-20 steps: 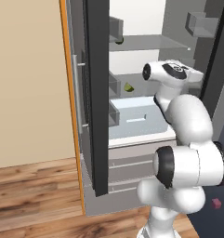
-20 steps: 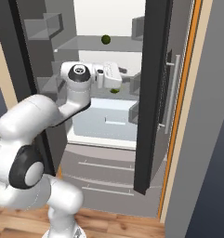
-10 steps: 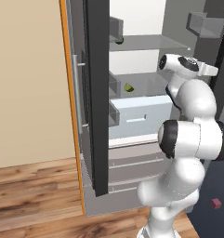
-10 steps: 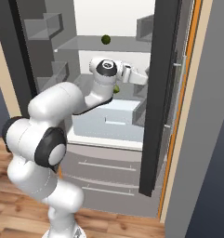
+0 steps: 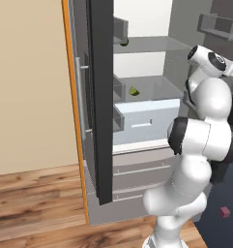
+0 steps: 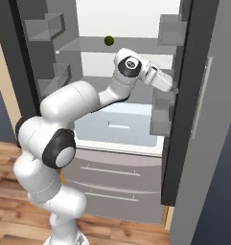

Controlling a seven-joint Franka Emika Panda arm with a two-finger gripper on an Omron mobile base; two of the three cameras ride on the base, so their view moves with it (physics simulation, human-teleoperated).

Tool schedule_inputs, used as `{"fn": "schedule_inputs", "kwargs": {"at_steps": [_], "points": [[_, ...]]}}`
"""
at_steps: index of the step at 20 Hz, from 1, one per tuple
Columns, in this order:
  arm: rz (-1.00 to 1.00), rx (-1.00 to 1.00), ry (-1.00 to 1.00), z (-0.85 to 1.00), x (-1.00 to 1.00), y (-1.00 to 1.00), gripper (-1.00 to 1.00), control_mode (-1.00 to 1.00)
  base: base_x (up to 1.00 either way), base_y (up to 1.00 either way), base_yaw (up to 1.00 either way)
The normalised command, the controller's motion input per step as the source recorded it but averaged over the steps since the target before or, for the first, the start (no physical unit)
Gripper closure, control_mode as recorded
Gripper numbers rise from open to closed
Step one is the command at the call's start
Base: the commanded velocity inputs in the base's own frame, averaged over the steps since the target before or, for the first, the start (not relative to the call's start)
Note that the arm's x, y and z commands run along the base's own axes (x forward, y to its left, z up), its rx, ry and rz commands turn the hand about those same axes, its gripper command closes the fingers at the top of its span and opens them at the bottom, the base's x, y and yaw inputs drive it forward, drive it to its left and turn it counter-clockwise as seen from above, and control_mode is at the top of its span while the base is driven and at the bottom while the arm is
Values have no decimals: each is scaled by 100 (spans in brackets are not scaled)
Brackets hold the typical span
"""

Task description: Take the lemon wedge from the fridge and place it on the plate with fish on the dining counter.

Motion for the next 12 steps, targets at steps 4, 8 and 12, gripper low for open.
{"fn": "schedule_inputs", "kwargs": {"at_steps": [4, 8, 12], "points": [[0, -9, -23, -17, -100, 100, -100, -100, 0, 0, 0], [0, -9, -22, 0, -96, 100, -100, -100, 0, 0, 0], [0, -1, -21, 25, -86, 100, -100, -100, 0, 0, 0]]}}
